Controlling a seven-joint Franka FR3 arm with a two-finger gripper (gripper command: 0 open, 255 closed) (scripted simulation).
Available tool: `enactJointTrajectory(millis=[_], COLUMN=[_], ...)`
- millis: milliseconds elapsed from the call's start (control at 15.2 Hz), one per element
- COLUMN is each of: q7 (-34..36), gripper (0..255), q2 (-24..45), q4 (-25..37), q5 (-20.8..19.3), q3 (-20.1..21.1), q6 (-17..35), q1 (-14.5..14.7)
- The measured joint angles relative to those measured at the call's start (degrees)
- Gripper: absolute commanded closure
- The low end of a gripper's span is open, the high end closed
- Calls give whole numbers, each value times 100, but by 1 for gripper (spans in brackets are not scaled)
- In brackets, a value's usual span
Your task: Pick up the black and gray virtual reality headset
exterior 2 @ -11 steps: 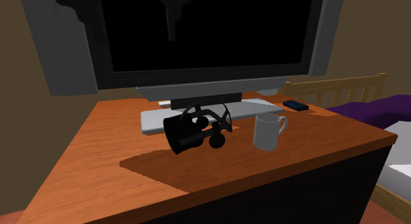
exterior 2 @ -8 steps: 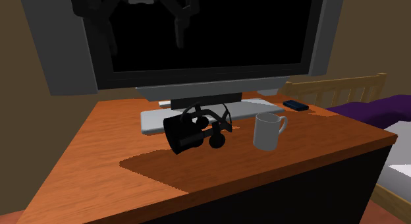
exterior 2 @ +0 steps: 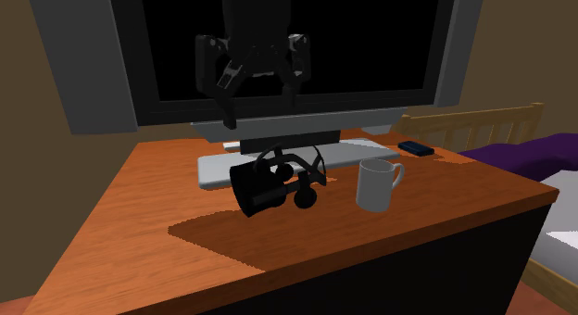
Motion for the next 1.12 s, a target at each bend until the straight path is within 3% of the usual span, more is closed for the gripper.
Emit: enactJointTrajectory(millis=[330,594,858,1122], q7=[-1611,-2933,-4407,-5866], gripper=[0,0,0,0], q2=[956,1828,2875,3990], q4=[199,507,946,1474], q5=[-106,79,586,1359], q3=[-857,-1465,-2004,-2236], q6=[711,1188,1608,1875], q1=[360,724,1085,1265])
